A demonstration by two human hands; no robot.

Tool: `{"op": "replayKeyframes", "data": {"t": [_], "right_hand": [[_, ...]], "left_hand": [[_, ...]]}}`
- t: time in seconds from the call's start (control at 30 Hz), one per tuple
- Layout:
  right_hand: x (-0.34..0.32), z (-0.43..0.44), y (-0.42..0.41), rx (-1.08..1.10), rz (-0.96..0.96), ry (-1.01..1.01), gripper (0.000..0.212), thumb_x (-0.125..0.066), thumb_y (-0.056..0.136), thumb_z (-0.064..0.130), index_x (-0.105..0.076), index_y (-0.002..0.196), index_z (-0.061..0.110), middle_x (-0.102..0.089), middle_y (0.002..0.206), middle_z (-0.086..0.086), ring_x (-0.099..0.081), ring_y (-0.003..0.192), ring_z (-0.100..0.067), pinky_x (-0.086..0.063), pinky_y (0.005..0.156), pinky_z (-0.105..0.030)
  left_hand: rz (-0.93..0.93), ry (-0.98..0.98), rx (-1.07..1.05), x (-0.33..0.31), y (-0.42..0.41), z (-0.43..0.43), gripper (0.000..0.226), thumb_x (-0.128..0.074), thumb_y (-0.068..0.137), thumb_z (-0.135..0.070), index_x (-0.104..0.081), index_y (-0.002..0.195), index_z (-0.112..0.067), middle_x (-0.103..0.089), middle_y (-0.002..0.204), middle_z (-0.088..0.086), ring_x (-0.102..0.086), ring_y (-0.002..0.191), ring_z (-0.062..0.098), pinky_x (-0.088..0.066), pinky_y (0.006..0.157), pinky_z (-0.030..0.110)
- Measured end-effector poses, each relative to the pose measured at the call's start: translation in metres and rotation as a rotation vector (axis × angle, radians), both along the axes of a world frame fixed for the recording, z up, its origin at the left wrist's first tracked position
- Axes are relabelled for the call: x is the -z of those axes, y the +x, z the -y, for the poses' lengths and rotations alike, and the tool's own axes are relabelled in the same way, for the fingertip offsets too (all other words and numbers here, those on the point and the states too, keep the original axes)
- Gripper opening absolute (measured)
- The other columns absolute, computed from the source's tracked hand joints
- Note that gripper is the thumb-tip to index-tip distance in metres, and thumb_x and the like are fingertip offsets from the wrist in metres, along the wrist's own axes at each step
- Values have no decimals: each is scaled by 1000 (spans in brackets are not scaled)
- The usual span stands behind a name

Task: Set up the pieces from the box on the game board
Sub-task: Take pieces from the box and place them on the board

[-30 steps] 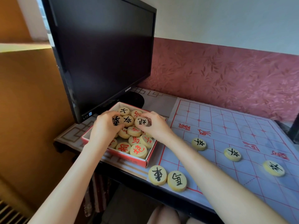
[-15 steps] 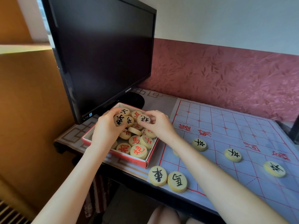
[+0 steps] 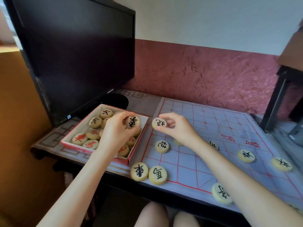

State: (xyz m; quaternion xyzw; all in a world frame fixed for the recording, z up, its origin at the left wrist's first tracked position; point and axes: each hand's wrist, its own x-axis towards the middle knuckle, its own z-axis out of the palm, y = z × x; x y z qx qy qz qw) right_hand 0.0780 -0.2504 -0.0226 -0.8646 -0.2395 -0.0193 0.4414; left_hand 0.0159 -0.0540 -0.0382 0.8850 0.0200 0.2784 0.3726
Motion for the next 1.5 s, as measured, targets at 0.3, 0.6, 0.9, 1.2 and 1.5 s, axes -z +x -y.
{"op": "replayKeyframes", "data": {"t": [0.3,0.6,0.9,1.2,1.5], "right_hand": [[-5,89,-24,122,-39,-41,40,-73,80,22,-59,117,24,-58,91,23,-54,84,13,-40,67,0],[2,179,-60,255,-44,-165,44,-74,77,31,-60,119,28,-62,106,15,-52,97,13,-35,76,5],[11,265,-92,466,-80,-197,45,-75,76,26,-61,119,24,-61,100,17,-54,94,7,-39,76,-8],[26,284,-97,517,-67,-260,48,-74,78,27,-58,124,22,-62,103,8,-57,100,-7,-37,86,-19],[30,274,-96,515,-25,-342,45,-67,85,25,-56,127,15,-52,102,10,-48,101,-5,-30,84,-15]], "left_hand": [[-57,30,159,-7,5,57,40,-73,73,-28,-63,111,-21,-66,100,-7,-59,93,7,-45,83,19],[-134,29,347,-6,-7,134,36,-70,76,-34,-64,110,-26,-64,100,-13,-56,90,1,-40,78,8],[-137,84,501,-2,-20,187,38,-67,79,-39,-60,115,-27,-64,107,-16,-52,94,-5,-37,80,1],[-137,84,580,1,-35,214,41,-69,77,-34,-59,116,-26,-63,108,-13,-55,100,0,-45,92,22],[-201,97,619,8,-43,224,44,-70,74,-36,-59,117,-31,-62,112,-12,-55,104,0,-45,92,21]]}}
